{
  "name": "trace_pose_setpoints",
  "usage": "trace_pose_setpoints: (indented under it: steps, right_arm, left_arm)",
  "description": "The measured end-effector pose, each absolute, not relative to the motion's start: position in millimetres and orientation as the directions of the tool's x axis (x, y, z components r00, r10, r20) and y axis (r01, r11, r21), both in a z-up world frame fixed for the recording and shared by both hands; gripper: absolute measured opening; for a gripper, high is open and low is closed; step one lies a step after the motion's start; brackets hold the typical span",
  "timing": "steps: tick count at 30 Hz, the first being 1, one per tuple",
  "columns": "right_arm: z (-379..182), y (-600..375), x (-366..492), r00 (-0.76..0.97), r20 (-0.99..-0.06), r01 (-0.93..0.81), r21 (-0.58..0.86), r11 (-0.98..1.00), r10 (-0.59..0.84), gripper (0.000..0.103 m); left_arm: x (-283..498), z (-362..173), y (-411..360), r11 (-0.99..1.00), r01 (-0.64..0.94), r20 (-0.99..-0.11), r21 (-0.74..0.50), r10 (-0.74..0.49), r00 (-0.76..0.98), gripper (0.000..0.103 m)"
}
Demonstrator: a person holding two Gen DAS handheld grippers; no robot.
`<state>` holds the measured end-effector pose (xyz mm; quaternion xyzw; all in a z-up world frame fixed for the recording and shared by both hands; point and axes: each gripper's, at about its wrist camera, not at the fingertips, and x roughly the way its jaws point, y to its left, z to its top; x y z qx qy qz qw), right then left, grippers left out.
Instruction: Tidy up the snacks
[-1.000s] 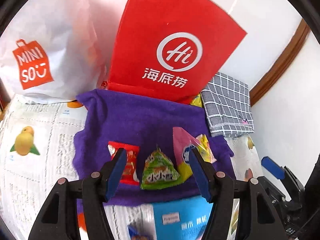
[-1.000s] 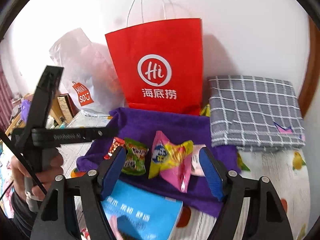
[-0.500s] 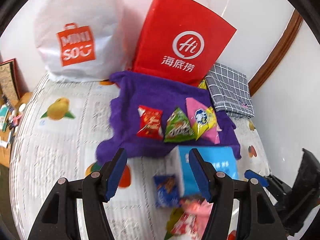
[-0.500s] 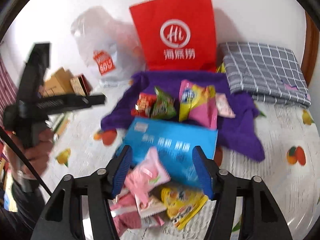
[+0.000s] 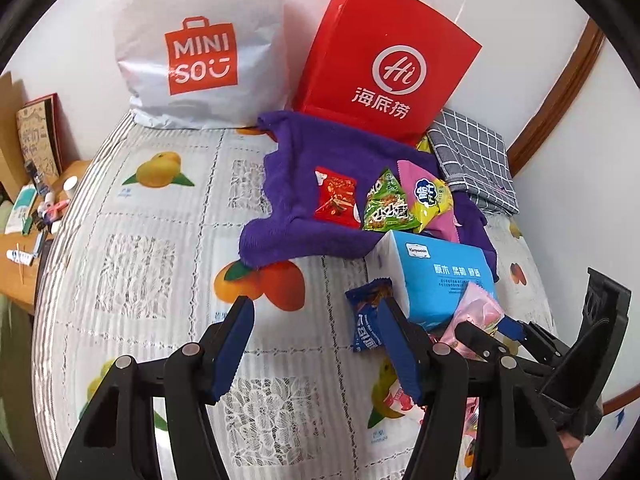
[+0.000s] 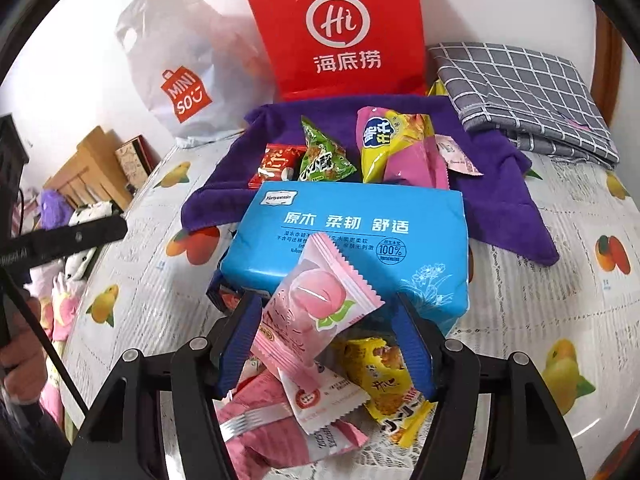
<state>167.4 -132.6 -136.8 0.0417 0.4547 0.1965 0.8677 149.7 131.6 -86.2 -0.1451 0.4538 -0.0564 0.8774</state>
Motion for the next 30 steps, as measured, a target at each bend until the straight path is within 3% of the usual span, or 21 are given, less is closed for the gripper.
trace_pose_setpoints:
  steps: [2,4,7,14,21,30]
  right_arm:
    - [-137,-128,167,0.520,-0.781,-0.301,0.211,0.930,0.345,0.053]
    - [-136,-125,166,0.513,-0.784,-0.315,0.206,0.927,0.348,0.033]
    - [-133,-128,167,0.496,-0.772,-0.332,0.254,0.909,0.397,0.024]
    - [-110,-149,160,0.532,-0.696,-0.342,0.345,0.874,0.482,0.022]
    - [-92,-192,146,0.598,-0.652,-0.299,0.358,0.885,0.466,0.022]
    - [-111,-241,135,0.610,-0.689,-0.232,0.317,0.920,0.391,0.022]
  left_arm:
    - [149,-87,130,0.949,-0.035,-0.780,-0.314,-0.237,0.579,0.062]
    - [148,-88,126,0.951,-0.032,-0.783,-0.309,-0.235,0.576,0.062]
    - [147,-88,116,0.955,-0.015,-0.786,-0.297,-0.235,0.572,0.062]
    - [149,-96,97,0.958,0.008,-0.796,-0.286,-0.242,0.554,0.062]
    - [161,-116,76,0.959,0.031,-0.816,-0.282,-0.257,0.518,0.062]
    - [181,-138,55,0.964,0.080,-0.838,-0.253,-0.260,0.480,0.062]
